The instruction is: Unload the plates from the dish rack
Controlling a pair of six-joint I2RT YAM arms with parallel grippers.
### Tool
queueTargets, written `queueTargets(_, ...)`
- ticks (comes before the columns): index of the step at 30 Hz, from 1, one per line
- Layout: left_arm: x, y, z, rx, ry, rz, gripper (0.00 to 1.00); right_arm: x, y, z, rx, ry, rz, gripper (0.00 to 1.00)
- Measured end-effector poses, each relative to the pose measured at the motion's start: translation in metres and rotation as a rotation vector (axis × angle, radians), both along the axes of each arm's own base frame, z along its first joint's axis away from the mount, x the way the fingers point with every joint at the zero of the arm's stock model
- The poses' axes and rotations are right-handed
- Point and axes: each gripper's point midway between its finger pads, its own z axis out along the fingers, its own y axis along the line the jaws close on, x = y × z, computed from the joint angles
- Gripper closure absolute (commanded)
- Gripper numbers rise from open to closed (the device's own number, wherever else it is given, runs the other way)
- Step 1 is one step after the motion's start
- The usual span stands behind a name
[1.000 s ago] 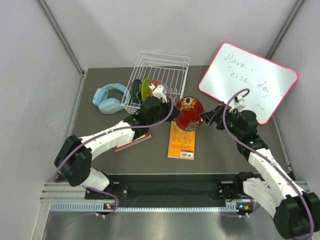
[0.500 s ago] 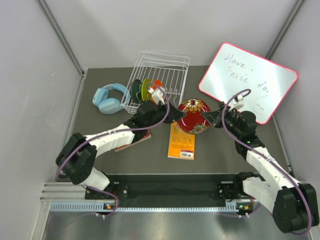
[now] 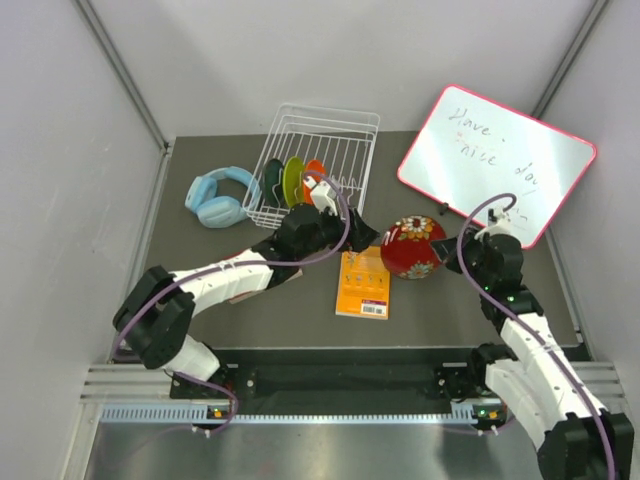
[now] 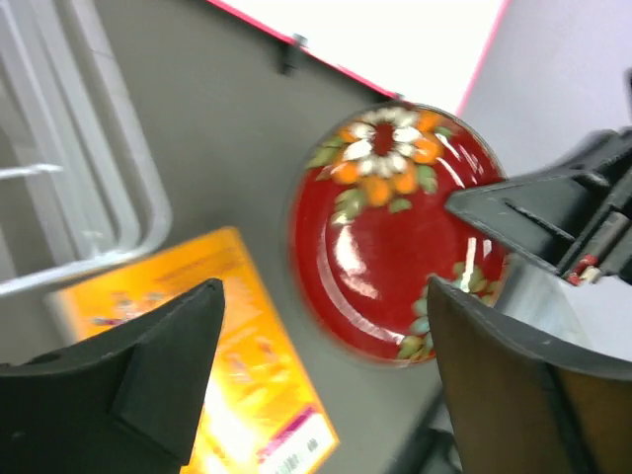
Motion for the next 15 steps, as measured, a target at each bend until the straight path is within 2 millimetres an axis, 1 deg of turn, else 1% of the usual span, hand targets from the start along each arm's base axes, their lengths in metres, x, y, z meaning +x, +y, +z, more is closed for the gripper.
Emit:
queueTargets(3, 0.012, 0.019, 0.002, 0.09, -0.071, 0.086, 0.07, -0.002, -0.037, -0.027, -0.076, 0.101, -0.137, 1.0)
queueTargets(6, 0.022, 0.04, 0.011, 0.161, -0.145, 0.172, 0.06, -0.007, -0.06, -0.046, -0.126, 0.174, -0.208, 1.0)
queueTargets(11, 0.037, 0.069, 0.029, 0.238, -0.248, 0.298, 0.03, -0.008, -0.082, -0.067, -0.153, 0.242, -0.267, 1.0)
queueTargets(15, 0.048, 0.087, 0.032, 0.301, -0.291, 0.374, 0.03, -0.011, -0.089, -0.092, -0.16, 0.316, -0.27, 1.0)
